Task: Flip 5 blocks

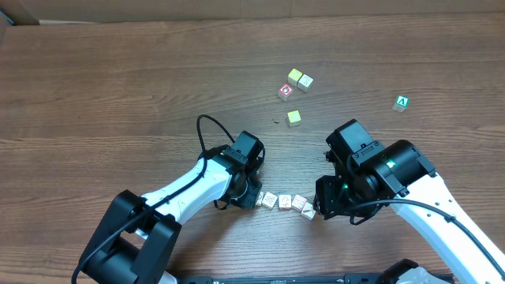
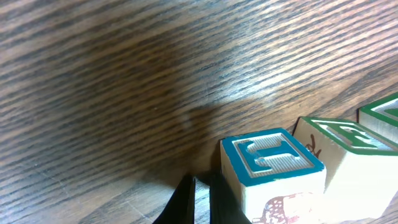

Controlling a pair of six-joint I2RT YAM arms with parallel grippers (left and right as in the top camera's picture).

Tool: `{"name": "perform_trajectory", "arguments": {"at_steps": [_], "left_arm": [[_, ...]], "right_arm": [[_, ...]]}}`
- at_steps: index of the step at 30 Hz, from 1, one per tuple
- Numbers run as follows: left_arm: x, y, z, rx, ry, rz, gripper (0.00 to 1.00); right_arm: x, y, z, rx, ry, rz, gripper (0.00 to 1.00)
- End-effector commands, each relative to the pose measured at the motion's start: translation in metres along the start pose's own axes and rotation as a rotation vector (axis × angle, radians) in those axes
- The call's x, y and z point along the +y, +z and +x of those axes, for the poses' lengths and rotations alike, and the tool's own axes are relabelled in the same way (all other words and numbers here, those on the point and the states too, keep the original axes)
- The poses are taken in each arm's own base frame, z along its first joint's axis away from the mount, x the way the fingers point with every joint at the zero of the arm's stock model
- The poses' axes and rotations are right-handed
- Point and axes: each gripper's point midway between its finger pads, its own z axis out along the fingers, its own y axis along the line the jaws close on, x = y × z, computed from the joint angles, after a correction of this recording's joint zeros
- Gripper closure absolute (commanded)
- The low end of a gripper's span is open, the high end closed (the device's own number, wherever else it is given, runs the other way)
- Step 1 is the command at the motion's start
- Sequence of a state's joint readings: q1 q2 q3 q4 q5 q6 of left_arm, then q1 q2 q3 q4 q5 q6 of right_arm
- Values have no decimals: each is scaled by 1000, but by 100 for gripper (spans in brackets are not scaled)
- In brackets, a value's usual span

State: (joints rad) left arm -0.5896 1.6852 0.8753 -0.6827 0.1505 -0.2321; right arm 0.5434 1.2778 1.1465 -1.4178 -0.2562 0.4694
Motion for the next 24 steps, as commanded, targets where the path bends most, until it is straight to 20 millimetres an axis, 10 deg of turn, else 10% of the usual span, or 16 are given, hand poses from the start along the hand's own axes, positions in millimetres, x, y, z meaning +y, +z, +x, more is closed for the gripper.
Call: {"name": "perform_trajectory", "arguments": {"at_steps": [1,20,24], "left_arm": [[-3,6,0,17,58,7,96],[-10,5,0,16,90,33,96],[-10,5,0,16,90,33,95]], "right_arm": [[5,-10,-3,-38,40,-22,44],[-10,12,-7,-45,149,29,44],[-13,23,-13,-68,160,30,61]]}}
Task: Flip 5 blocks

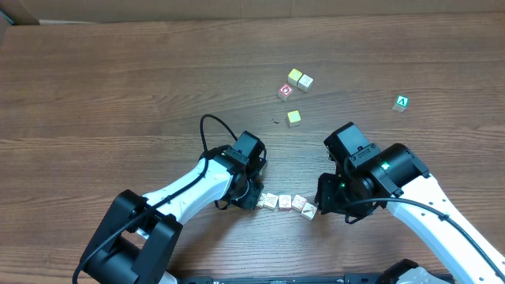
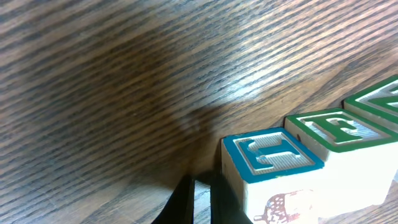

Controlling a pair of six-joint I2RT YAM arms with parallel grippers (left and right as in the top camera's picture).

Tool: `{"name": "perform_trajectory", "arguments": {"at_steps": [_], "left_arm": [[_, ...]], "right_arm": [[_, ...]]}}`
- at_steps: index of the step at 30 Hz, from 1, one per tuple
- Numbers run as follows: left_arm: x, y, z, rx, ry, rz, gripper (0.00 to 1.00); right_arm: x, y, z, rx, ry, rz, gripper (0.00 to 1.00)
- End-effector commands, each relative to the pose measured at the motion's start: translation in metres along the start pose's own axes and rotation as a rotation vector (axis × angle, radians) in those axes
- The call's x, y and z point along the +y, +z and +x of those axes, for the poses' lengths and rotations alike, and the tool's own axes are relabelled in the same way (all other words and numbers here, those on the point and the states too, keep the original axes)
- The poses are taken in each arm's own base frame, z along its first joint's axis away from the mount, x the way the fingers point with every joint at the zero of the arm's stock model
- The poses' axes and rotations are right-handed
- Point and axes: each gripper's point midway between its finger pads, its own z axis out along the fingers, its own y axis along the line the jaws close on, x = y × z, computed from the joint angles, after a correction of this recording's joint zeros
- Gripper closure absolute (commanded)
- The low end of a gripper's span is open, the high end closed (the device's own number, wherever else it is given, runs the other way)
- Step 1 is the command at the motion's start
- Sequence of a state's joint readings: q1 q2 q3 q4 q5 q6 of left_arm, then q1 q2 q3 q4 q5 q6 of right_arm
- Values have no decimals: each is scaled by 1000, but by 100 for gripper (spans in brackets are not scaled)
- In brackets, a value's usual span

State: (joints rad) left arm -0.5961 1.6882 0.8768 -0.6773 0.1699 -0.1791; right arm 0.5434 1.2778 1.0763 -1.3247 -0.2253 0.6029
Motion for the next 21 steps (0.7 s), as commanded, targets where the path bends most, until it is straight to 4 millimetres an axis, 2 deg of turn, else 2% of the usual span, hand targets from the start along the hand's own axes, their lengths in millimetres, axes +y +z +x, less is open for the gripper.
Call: {"name": "perform_trajectory", "arguments": {"at_steps": [1,5,11,21], "left_arm": [[-5,5,0,15,30,14,95],[-5,5,0,17,29,13,95],[-4,5,2,22,28,12,95],[-4,5,2,25,28,11,94]], "right_arm": [[-7,9,-5,-36,39,15,64],[-11,25,-13,-59,77,28,66],[-6,42,-34,-103,71,21,69],[-1,82,-69,-127,70,61,83]]}}
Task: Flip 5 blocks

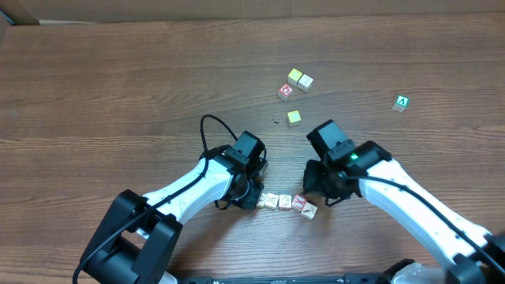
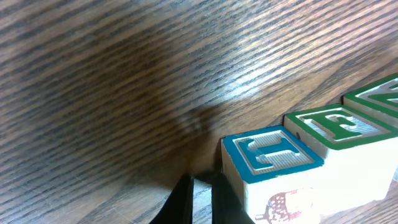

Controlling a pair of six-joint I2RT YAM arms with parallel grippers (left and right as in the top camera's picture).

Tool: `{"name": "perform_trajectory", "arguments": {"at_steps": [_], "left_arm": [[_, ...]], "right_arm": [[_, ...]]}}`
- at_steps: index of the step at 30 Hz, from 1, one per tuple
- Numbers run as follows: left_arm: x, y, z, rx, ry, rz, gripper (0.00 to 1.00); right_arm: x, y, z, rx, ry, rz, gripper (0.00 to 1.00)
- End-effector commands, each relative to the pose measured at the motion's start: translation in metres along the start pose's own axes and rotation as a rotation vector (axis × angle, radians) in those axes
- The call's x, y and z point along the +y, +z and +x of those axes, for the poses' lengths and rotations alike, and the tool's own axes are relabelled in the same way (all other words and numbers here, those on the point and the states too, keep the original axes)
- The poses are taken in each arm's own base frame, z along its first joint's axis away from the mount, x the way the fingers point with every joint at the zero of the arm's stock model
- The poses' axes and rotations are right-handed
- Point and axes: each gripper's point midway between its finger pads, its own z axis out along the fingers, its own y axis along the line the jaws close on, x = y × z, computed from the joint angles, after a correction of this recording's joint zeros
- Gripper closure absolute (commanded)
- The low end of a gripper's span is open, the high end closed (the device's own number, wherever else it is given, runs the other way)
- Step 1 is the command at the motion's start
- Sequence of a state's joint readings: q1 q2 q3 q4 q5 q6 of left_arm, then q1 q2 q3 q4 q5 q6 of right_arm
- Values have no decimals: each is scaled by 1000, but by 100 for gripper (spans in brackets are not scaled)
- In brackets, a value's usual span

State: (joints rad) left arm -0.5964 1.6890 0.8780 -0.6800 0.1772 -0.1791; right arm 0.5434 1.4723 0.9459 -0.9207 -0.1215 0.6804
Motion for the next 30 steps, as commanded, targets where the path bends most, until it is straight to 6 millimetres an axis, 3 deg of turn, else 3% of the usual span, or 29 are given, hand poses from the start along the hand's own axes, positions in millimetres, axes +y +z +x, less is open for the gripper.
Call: {"name": "perform_trajectory", "arguments": {"at_steps": [1,8,16,30], "left_arm": [[-3,5,2,22,28,5,94],[-2,5,5,34,25,2,93],[-2,5,6,40,25,1,94],[-2,5,6,41,24,1,94]], "right_arm": [[-4,15,-6,-1,6,36,83],[-2,34,-13,7,-47,42,86],[-4,52,-5,75,-125,54,88],[16,56,22,168,-294,-22,89]]}}
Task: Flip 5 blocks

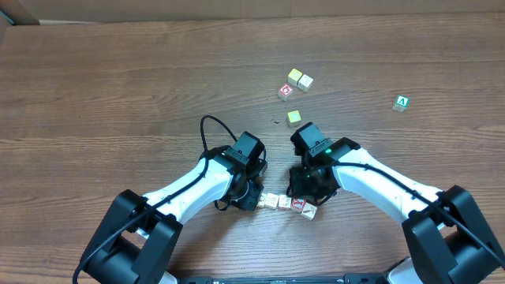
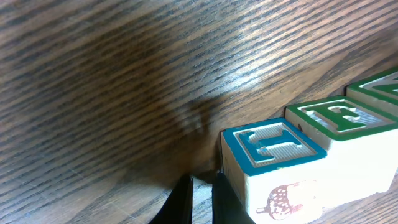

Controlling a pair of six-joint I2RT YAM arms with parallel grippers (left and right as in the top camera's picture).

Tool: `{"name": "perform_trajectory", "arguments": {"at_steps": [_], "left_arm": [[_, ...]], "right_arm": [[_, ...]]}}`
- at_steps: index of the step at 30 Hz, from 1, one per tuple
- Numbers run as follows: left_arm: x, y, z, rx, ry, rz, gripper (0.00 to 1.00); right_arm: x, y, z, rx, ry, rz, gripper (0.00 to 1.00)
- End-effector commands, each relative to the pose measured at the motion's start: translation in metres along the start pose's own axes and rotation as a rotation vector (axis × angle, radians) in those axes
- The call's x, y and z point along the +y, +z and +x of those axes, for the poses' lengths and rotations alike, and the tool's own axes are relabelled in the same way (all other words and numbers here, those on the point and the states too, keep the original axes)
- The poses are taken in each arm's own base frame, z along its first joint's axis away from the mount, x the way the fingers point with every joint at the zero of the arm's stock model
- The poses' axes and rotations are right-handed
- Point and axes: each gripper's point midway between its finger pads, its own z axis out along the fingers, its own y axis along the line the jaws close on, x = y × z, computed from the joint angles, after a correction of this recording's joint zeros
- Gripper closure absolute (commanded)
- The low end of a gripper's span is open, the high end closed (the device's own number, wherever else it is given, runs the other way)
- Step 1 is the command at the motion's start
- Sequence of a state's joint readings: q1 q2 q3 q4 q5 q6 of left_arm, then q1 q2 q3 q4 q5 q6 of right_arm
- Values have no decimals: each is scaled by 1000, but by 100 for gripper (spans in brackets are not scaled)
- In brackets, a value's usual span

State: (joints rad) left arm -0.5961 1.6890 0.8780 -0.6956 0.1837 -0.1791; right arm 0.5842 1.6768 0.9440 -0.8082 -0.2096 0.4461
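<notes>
A row of small picture blocks (image 1: 284,203) lies near the front of the table. In the left wrist view its left end is a blue-framed block (image 2: 273,146), with a green-framed block (image 2: 336,117) pressed against it and another green-framed block (image 2: 380,87) behind that. My left gripper (image 1: 254,196) rests at the row's left end. Its fingers (image 2: 219,199) stand nearly together with nothing between them, one touching the blue-framed block's side. My right gripper (image 1: 304,188) hangs over the row's right part, its fingers hidden under the wrist. A red-faced block (image 1: 299,204) shows beside it.
Loose blocks lie farther back: a yellow block (image 1: 293,117), a red-framed block (image 1: 285,92), a pair of pale blocks (image 1: 300,79) and a green A block (image 1: 402,102) at the far right. The left arm's black cable (image 1: 207,134) loops above its wrist.
My right gripper has moved left and now sits over the right part of the row. The blue-framed block has turned slightly in the left wrist view. My left gripper has stayed put.
First my right gripper stood at the row's right end, with the green-framed block set at an angle to the blue-framed one. Then the green-framed blocks sat flush against it. Later the right gripper was behind the row with a red face showing; now it is over the row.
</notes>
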Motion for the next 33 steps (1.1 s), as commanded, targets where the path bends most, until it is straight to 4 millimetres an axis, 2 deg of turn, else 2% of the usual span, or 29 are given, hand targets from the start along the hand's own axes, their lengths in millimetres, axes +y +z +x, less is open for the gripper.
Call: {"name": "perform_trajectory", "arguments": {"at_steps": [1,21,33], "left_arm": [[-1,5,2,25,28,-3,94],[-1,5,3,26,33,-3,94],[-2,5,1,19,36,-2,94]], "right_arm": [[3,5,9,32,-39,-7,89],[5,5,13,51,-38,-18,90],[12,4,-10,-44,-5,-39,89]]}}
